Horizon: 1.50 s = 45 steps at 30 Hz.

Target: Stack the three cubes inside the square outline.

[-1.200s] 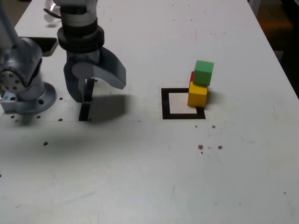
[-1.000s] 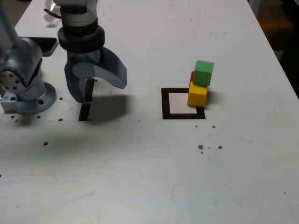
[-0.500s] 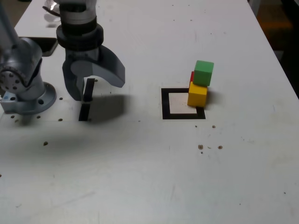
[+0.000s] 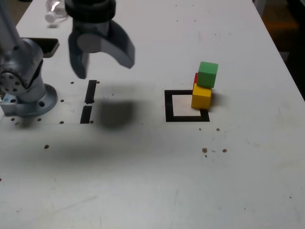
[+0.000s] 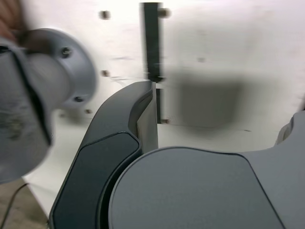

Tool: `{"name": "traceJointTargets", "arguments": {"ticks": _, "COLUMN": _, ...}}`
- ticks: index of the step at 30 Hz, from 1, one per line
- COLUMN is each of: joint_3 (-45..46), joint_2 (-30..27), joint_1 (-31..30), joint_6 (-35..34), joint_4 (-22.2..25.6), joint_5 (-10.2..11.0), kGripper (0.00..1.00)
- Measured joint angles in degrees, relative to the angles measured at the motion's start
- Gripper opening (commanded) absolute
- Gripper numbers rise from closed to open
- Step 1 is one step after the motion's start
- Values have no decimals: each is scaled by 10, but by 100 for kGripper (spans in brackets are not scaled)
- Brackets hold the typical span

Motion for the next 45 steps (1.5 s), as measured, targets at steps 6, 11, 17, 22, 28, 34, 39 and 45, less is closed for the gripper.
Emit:
{"name": "traceJointTargets", "arguments": {"ticks": 6, "joint_3": -153, "joint_2": 65, "joint_1": -14, "joint_6": 32, "joint_4": 104, "joint_5": 1, "kGripper": 99}}
{"name": "traceJointTargets", "arguments": {"ticks": 11, "joint_3": -246, "joint_2": 108, "joint_1": -15, "joint_6": 60, "joint_4": 174, "joint_5": 0, "kGripper": 99}}
{"name": "traceJointTargets", "arguments": {"ticks": 17, "joint_3": -364, "joint_2": 164, "joint_1": -15, "joint_6": 96, "joint_4": 212, "joint_5": 2, "kGripper": 99}}
{"name": "traceJointTargets", "arguments": {"ticks": 22, "joint_3": -404, "joint_2": 210, "joint_1": -15, "joint_6": 118, "joint_4": 217, "joint_5": 2, "kGripper": 99}}
{"name": "traceJointTargets", "arguments": {"ticks": 28, "joint_3": -448, "joint_2": 252, "joint_1": -14, "joint_6": 138, "joint_4": 219, "joint_5": 2, "kGripper": 99}}
{"name": "traceJointTargets", "arguments": {"ticks": 34, "joint_3": -476, "joint_2": 300, "joint_1": -5, "joint_6": 157, "joint_4": 217, "joint_5": 4, "kGripper": 99}}
{"name": "traceJointTargets", "arguments": {"ticks": 39, "joint_3": -496, "joint_2": 328, "joint_1": 3, "joint_6": 166, "joint_4": 217, "joint_5": 3, "kGripper": 99}}
{"name": "traceJointTargets", "arguments": {"ticks": 45, "joint_3": -507, "joint_2": 341, "joint_1": 22, "joint_6": 181, "joint_4": 217, "joint_5": 4, "kGripper": 99}}
